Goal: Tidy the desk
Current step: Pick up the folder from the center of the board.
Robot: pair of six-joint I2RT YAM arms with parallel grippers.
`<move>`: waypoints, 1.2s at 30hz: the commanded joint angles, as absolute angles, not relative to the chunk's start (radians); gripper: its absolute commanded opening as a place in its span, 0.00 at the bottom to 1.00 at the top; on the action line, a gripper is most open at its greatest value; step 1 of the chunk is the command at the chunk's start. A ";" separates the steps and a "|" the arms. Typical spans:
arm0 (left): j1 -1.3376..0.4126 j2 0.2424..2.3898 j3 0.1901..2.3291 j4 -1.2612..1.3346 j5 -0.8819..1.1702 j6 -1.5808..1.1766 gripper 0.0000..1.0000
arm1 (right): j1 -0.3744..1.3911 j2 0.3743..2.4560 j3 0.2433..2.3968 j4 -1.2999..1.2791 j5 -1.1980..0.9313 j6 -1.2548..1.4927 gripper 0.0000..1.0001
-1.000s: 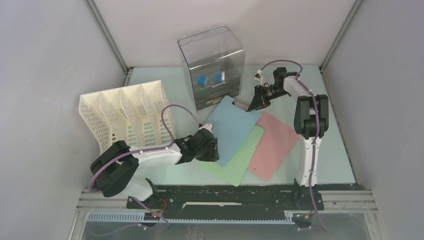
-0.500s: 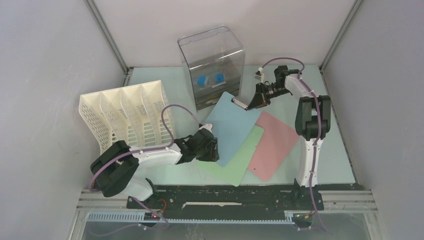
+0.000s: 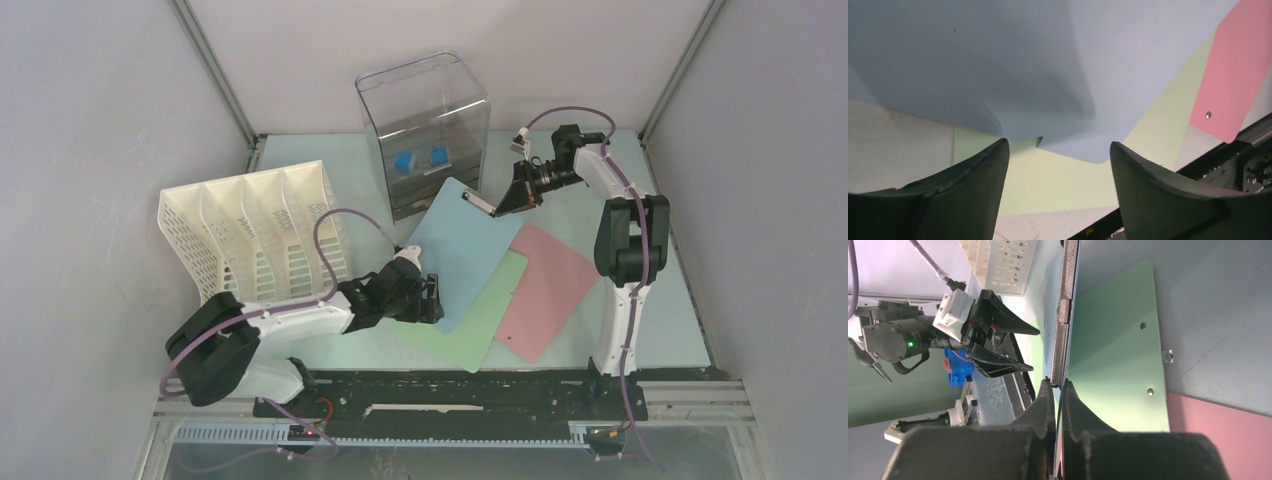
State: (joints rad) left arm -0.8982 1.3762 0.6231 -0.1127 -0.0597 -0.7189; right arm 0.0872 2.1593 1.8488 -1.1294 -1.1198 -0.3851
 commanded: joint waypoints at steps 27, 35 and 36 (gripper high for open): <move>-0.492 0.879 0.620 0.483 0.552 -0.671 1.00 | 0.073 1.541 1.672 -1.196 -1.101 -0.528 0.00; -0.484 1.041 0.736 0.464 0.640 -0.502 1.00 | 0.075 1.463 1.635 -1.212 -1.119 -0.571 0.00; -0.481 1.053 0.745 0.441 0.634 -0.464 1.00 | 0.077 1.460 1.637 -1.221 -1.122 -0.578 0.00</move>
